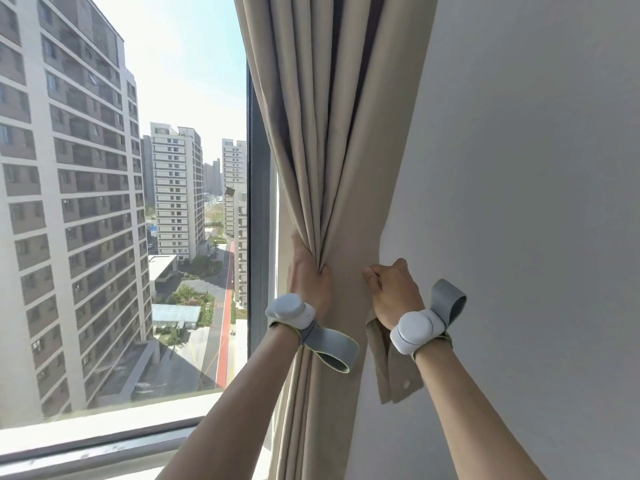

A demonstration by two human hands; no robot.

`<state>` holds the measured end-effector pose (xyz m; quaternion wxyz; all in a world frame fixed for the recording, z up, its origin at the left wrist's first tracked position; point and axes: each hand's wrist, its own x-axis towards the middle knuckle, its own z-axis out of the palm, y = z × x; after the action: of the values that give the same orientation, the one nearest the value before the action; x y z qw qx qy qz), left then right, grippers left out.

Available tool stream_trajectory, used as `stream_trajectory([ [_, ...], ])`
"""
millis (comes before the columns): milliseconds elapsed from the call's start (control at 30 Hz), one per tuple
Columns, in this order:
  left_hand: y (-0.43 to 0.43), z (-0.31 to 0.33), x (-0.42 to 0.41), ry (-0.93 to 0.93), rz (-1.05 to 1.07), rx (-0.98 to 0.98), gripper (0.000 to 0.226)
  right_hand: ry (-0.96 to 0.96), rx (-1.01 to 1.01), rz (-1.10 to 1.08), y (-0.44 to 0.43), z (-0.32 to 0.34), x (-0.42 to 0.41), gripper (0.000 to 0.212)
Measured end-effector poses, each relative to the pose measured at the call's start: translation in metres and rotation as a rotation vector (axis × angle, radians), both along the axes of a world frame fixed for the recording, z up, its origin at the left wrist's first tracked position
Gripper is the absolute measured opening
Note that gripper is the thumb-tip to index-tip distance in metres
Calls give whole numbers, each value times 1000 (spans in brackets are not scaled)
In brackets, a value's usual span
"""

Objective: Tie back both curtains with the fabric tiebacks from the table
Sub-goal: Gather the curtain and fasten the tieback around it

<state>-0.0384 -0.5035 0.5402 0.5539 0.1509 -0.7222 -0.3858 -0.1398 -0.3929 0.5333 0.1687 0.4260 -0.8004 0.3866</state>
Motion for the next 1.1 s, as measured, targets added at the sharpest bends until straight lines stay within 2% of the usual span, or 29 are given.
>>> stream_trajectory([
  [33,-1,-4,1,16,10,-61,80,-1,2,-17,-2,1,0,46],
  [100,-2,-13,3,72,46,-210,99,-23,24,-41,-4,5,-1,48],
  [200,-6,-18,6,83,140,-361,107,-124,-29,-50,-8,5,-5,39],
  [267,-9,-19,8,-38,212,-473,106,-210,-89,-39,-10,5,-5,31],
  [300,-13,-21,6,-116,217,-498,100,-261,-136,-28,-11,6,-5,26],
  [333,-17,-21,1,-166,158,-442,84,-308,-188,-23,-12,7,-5,23],
  [400,-15,-15,-2,-177,-12,-57,39,-359,-270,-13,-13,9,-5,20],
  [433,-17,-15,-7,-183,-64,107,30,-372,-302,-6,-13,9,-5,19],
  [500,-22,-13,-14,-274,23,121,11,-386,-360,2,-14,9,-8,17],
  [533,-25,-14,-14,-299,78,7,5,-389,-391,4,-14,8,-9,15],
  [600,-24,-14,-10,-289,136,-249,17,-390,-460,20,-15,9,-10,12],
  [667,-19,-12,-5,-295,157,-336,23,-388,-543,49,-17,10,-10,14],
  [767,-10,-7,-2,-291,103,-290,20,-451,-668,115,-20,12,-8,23],
  [900,-6,-5,0,-314,20,-296,23,-530,-725,186,-26,14,-5,21],
  [1000,-7,-6,-3,-328,26,-314,19,-645,-734,273,-29,16,-1,22],
  [1100,-10,-8,-7,-288,39,-266,17,-699,-678,324,-30,15,2,14],
])
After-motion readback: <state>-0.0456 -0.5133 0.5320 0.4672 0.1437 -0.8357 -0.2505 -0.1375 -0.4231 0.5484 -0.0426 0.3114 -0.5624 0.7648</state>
